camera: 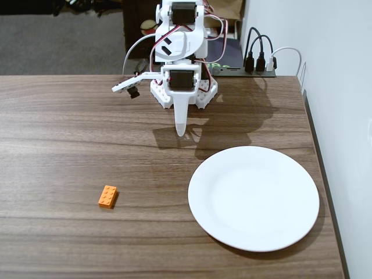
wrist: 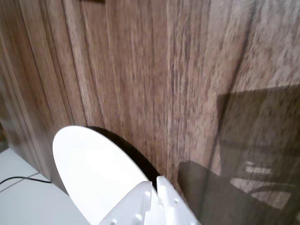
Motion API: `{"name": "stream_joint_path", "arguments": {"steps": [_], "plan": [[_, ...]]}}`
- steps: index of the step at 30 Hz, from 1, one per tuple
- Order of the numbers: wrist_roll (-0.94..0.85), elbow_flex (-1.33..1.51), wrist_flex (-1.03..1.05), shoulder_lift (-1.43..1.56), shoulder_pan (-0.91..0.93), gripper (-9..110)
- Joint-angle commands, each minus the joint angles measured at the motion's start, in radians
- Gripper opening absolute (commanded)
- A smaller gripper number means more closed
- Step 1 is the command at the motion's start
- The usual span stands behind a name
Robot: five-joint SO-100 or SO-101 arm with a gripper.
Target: Grasp a lego block and put it on the plate.
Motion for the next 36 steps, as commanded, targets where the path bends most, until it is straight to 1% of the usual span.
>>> {"name": "stream_joint_path", "arguments": {"steps": [1,6,12,28,36], "plan": [[0.005,-0.005,-0.002,-0.006,0.006,1],[0.009,-0.006,-0.011,-0.020,0.035,1],[-0.011,-0.026,-0.081,-0.098,0.117,1],[-0.206,-0.206,-0.276,-0.354,0.413,1],[-0.333,-0.327,-0.360,-0.554,0.545,1]]}}
